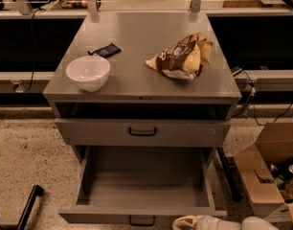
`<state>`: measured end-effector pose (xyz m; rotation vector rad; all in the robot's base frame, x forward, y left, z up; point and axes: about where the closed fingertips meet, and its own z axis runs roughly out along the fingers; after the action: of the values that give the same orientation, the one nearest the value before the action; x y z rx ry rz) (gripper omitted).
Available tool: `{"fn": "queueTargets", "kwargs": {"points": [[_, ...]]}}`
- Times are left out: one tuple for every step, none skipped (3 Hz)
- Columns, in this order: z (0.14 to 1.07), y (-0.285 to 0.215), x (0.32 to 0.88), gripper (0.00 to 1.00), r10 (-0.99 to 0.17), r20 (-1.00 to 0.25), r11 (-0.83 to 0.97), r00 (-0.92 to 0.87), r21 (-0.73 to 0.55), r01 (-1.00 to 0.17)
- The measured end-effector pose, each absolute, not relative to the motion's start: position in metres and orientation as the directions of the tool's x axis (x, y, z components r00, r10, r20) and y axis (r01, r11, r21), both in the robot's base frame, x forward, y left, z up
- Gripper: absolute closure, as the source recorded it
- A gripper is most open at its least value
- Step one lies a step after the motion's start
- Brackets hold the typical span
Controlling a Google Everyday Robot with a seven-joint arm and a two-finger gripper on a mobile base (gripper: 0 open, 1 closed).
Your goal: Close middle drawer
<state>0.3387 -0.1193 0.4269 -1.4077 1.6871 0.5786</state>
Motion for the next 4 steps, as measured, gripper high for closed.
{"fn": "queueTargets", "kwargs": {"points": [[0.380, -0.108, 0.337, 1.00, -0.524, -0.851, 0.300, -0.035, -0.146, -0.943], [0.355, -0.101, 0.334, 1.00, -0.518, -0.855, 0.311, -0.041, -0.144, -0.939], [0.343, -0.095, 0.337, 1.00, -0.514, -0.857, 0.331, -0.044, -0.150, -0.931], [0.339, -0.094, 0.352, 1.00, -0.510, -0.860, 0.369, -0.034, -0.183, -0.911]]}}
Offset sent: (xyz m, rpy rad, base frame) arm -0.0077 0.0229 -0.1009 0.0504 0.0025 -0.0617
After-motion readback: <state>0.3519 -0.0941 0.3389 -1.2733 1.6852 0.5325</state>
